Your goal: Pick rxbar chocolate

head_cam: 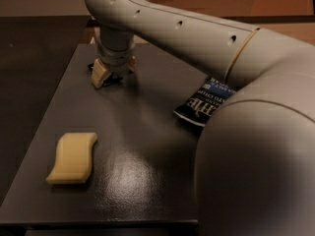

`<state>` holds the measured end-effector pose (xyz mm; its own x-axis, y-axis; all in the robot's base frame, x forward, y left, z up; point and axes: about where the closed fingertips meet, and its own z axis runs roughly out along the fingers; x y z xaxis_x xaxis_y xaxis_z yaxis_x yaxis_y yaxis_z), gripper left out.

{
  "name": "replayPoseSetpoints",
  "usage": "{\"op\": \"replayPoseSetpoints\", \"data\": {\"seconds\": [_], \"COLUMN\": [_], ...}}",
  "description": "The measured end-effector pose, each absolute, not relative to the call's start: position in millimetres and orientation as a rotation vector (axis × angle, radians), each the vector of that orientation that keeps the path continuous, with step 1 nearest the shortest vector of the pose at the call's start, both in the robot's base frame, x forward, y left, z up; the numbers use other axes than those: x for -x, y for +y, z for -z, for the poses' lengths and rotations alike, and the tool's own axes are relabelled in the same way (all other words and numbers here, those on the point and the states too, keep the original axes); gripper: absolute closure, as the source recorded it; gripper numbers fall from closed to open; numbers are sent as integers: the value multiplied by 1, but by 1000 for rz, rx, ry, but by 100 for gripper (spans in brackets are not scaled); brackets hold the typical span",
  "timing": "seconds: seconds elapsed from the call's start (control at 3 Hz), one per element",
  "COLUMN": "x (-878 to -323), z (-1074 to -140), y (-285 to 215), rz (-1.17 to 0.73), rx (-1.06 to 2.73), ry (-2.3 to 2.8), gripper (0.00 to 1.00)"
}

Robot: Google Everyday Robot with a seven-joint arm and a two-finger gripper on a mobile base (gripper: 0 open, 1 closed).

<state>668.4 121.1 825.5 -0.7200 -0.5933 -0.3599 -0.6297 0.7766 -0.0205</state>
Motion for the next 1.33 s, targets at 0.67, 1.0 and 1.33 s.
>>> {"op": "replayPoseSetpoints", "data": {"seconds": [0.67,1.0,1.33], "x": [-671,-671,-662], "z": [-834,-834,-868], "y": [123,123,100], "rz": [-154,-154,-172], "rx": [940,940,922], "ry": [2618,2617,2530], "gripper": [81,100,100]}}
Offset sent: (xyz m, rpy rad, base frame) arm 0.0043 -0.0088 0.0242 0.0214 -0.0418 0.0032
